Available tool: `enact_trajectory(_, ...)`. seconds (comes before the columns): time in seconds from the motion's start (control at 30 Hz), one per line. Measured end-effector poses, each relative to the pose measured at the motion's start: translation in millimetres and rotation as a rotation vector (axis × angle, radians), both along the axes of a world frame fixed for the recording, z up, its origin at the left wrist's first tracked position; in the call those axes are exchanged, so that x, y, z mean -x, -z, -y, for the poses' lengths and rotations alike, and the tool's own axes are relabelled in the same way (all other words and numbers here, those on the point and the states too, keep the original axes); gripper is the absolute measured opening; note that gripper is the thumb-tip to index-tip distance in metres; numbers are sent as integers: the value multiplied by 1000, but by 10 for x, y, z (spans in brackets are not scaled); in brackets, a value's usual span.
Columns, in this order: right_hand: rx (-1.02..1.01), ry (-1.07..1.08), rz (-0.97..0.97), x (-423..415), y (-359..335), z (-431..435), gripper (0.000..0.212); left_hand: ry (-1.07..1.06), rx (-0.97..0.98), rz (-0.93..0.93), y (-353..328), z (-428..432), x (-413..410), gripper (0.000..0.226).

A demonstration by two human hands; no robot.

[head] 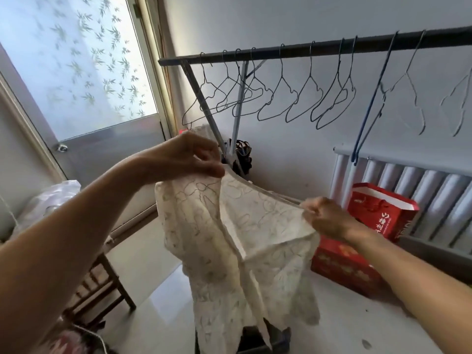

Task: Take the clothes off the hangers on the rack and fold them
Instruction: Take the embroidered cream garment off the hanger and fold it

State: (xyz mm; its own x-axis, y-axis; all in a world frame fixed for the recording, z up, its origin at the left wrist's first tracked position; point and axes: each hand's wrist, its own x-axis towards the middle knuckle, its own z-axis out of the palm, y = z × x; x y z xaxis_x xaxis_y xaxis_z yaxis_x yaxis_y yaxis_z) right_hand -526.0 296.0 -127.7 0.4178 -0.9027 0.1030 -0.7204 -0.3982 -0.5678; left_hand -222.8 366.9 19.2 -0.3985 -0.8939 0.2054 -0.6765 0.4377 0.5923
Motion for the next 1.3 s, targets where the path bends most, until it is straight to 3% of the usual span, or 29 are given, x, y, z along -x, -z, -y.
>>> enact_trajectory(0.1, -53, -85, 274, 288, -518, -29, 17, -7, -10, 59, 66, -23, -104, 35)
enact_trajectory(0.2, -48, -154, 340, 470, -969, -140, 19, 13, 2, 35, 78, -42, -102, 57)
enact_trajectory(0.37, -285, -254, 204, 862, -1446, -229, 78, -16, 67, -51, -6, -20, -8, 86)
enact_trajectory(0.4, -338, -269, 196, 952, -1517, -233, 79, -14, 80, -80, -19, -22, 27, 82)
enact_trajectory(0.5, -331, -301, 320, 1120, -1665, -297, 26, -5, 126, -154, -41, -29, 157, 52)
enact_trajectory(0.53, -323, -289, 390, 1151, -1667, -326, 22, -14, 129, -206, -44, -36, 205, 46)
enact_trajectory(0.6, -308, -222, 471, 1136, -1560, -380, 29, -63, 93, -286, -17, -25, 300, 40)
enact_trajectory(0.7, -32, 53, 360, 971, -1248, -404, 34, -147, 48, -73, 121, 69, 480, 42)
enact_trajectory(0.8, 128, 200, 430, 832, -1081, -370, 34, -288, 89, -91, 241, 179, 592, 38)
enact_trajectory(1.03, 195, 318, 419, 554, -996, -410, 36, -466, 109, -265, 416, 250, 835, 47)
enact_trajectory(1.3, 78, 293, 638, 26, -777, -580, 25, -446, -30, -636, 822, 158, 1496, 25)
